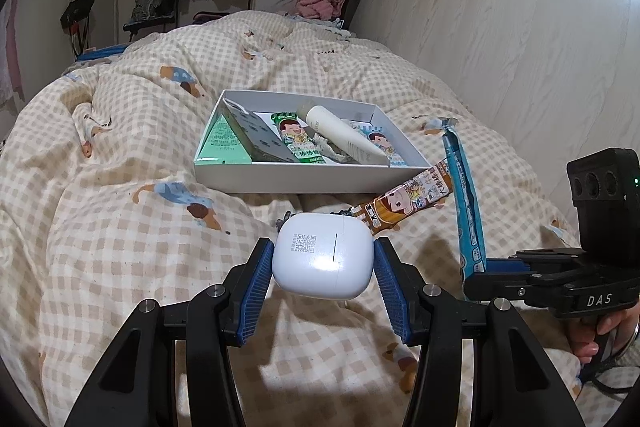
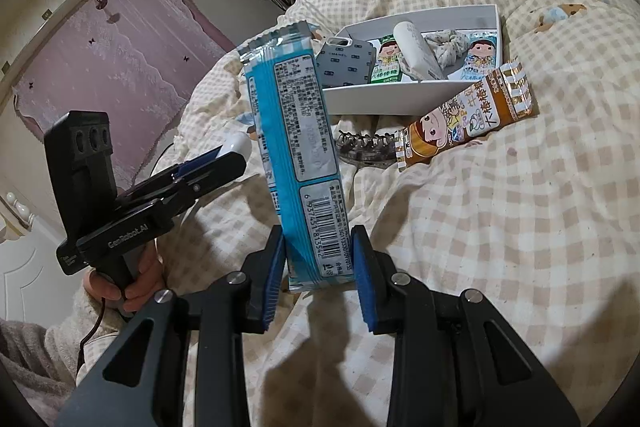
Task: Organize objects
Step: 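Lift the blue packet with the right tool while the left tool carries the earbud case toward the box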
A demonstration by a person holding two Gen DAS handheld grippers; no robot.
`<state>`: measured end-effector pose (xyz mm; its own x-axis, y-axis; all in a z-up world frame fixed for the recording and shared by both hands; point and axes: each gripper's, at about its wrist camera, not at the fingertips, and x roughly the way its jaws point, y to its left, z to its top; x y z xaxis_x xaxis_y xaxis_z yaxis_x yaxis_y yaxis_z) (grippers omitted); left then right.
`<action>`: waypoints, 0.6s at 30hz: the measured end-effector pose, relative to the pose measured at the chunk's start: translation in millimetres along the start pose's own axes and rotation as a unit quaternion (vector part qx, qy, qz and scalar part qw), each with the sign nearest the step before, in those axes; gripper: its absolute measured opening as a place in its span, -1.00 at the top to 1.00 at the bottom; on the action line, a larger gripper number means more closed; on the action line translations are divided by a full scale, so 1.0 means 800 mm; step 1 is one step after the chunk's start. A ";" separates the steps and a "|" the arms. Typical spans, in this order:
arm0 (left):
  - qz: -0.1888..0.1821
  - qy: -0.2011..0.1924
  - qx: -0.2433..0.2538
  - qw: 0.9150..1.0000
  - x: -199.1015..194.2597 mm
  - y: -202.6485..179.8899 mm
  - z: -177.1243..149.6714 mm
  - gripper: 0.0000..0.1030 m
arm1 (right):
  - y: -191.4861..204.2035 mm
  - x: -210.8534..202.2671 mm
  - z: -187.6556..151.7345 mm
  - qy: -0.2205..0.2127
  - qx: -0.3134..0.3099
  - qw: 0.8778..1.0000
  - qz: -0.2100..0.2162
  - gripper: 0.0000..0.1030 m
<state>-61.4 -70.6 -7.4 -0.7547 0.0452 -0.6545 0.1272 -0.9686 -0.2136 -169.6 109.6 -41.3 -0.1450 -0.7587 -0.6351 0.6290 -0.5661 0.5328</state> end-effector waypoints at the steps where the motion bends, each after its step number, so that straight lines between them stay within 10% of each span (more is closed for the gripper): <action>1: 0.000 0.000 -0.001 1.000 0.000 0.000 0.000 0.02 | 0.000 0.000 0.000 0.001 0.000 1.000 0.000 0.34; 18: -0.001 0.003 0.001 1.000 0.002 0.000 0.000 0.02 | 0.001 0.000 -0.002 0.002 0.002 1.000 0.001 0.34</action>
<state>-62.4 -70.7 -8.7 -0.7512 0.0492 -0.6583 0.1238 -0.9690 -0.2137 -167.5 109.9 -41.5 -0.1405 -0.7581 -0.6368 0.6263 -0.5662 0.5359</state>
